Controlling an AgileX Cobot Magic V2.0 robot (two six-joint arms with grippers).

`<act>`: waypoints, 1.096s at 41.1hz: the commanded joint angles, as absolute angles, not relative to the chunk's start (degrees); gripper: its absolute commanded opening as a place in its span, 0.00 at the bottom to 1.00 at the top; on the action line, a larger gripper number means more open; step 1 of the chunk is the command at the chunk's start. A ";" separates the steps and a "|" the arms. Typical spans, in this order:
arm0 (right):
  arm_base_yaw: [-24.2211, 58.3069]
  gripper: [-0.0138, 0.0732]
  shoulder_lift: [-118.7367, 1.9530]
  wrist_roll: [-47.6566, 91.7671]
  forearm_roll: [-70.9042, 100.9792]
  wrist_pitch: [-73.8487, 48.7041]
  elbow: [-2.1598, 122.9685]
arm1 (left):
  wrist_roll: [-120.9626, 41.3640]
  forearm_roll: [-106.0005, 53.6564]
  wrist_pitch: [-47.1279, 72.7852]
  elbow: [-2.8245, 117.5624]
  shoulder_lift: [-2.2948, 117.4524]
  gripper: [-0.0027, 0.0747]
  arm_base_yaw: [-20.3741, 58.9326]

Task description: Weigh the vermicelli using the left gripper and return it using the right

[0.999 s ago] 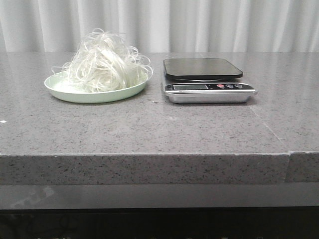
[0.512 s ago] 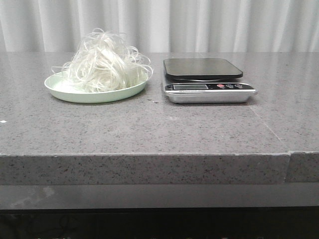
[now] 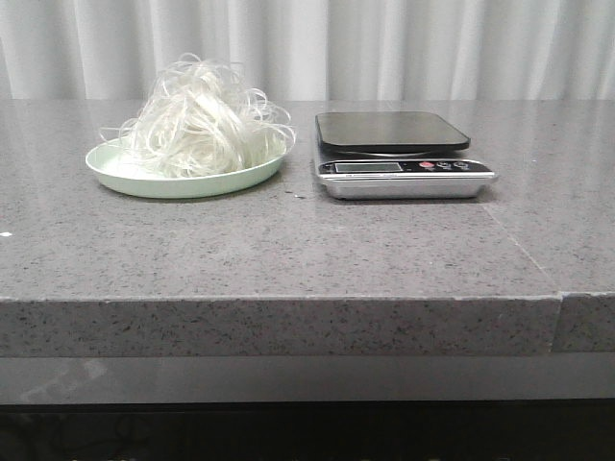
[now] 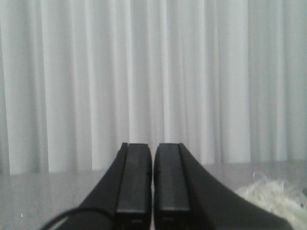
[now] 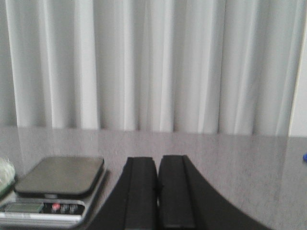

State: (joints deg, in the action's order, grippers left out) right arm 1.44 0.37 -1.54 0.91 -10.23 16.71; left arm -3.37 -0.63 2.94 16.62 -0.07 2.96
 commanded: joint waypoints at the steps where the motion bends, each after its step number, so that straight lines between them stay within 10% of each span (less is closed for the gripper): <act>1: 0.98 0.34 -3.21 -1.61 0.87 -10.76 24.82 | -3.01 -1.03 4.60 25.94 2.84 0.22 3.41; 14: 0.98 0.34 -17.54 -1.61 0.87 -23.94 40.57 | -3.01 -1.03 21.98 45.69 17.66 0.22 3.41; 45: 0.98 0.34 -33.43 -1.55 0.41 -27.68 37.73 | -3.01 -1.03 27.19 40.37 33.27 0.22 3.41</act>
